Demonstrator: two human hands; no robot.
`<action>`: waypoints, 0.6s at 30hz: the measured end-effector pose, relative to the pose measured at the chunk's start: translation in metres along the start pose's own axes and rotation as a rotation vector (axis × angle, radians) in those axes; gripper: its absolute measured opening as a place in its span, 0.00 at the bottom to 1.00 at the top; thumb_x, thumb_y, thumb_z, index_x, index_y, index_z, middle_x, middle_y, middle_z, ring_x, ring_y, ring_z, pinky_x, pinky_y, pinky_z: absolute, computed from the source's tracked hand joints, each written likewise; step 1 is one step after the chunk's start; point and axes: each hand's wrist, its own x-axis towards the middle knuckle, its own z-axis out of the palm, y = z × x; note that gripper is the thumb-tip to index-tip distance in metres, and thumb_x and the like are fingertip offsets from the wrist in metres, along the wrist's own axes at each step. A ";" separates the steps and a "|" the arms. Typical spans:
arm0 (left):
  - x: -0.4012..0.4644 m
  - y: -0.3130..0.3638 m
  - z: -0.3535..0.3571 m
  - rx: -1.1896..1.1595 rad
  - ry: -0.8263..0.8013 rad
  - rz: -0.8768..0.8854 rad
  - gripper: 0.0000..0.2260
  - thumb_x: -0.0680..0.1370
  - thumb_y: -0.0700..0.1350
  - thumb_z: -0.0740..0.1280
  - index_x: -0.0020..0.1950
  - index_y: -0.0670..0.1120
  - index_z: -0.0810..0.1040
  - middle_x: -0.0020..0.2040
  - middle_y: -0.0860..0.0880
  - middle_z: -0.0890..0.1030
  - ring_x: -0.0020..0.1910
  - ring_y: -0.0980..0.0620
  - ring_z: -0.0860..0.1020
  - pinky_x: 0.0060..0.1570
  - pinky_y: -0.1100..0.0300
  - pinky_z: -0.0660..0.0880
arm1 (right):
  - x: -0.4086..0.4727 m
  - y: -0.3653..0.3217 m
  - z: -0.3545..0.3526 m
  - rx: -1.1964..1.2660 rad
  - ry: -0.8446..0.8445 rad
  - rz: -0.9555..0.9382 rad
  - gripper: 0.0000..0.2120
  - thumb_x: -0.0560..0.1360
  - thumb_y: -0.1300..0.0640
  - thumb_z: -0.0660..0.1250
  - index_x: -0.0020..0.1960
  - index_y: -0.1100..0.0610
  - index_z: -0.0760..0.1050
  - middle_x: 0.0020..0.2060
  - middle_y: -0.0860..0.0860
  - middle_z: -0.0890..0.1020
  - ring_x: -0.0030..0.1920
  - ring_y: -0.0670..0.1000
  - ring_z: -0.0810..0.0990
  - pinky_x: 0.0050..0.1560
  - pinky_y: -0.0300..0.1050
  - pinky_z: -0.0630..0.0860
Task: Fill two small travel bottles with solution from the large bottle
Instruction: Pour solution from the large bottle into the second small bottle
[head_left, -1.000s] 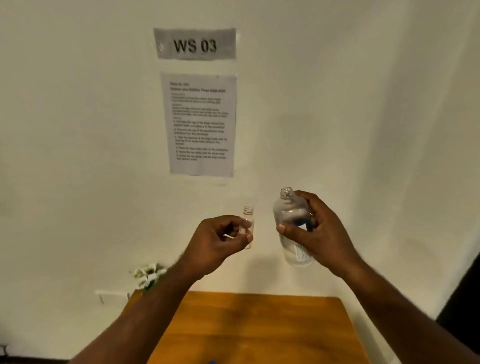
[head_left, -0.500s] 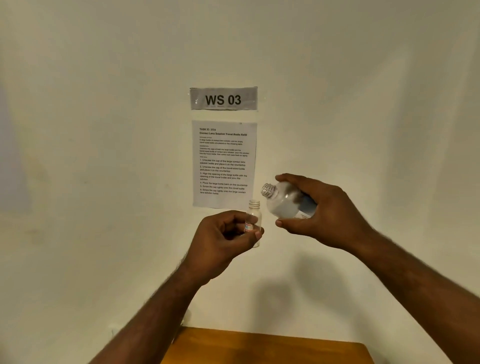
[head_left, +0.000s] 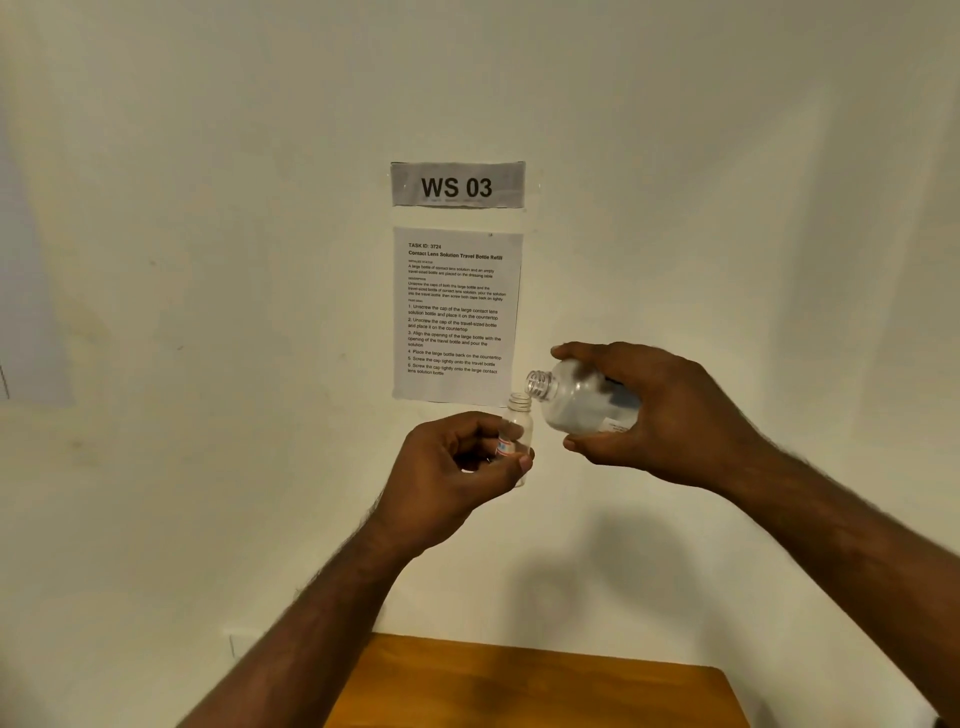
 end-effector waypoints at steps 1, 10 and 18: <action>0.000 -0.001 0.000 0.001 0.000 0.001 0.14 0.68 0.53 0.78 0.51 0.50 0.86 0.46 0.43 0.88 0.49 0.39 0.87 0.55 0.35 0.82 | 0.000 -0.001 -0.001 -0.008 -0.005 0.002 0.39 0.61 0.43 0.80 0.69 0.34 0.69 0.54 0.34 0.79 0.51 0.43 0.78 0.54 0.45 0.79; -0.002 -0.004 0.004 0.033 0.023 -0.015 0.13 0.71 0.44 0.78 0.54 0.44 0.85 0.45 0.44 0.89 0.47 0.40 0.87 0.54 0.40 0.83 | 0.003 -0.003 -0.009 -0.111 -0.067 -0.005 0.38 0.62 0.40 0.77 0.70 0.34 0.68 0.53 0.37 0.80 0.51 0.45 0.78 0.52 0.50 0.79; -0.003 -0.002 0.006 0.080 0.035 0.000 0.11 0.73 0.39 0.79 0.54 0.44 0.86 0.43 0.46 0.89 0.44 0.44 0.88 0.52 0.45 0.84 | 0.008 -0.008 -0.017 -0.195 -0.097 -0.031 0.39 0.64 0.40 0.77 0.72 0.35 0.67 0.56 0.37 0.79 0.52 0.46 0.77 0.53 0.50 0.78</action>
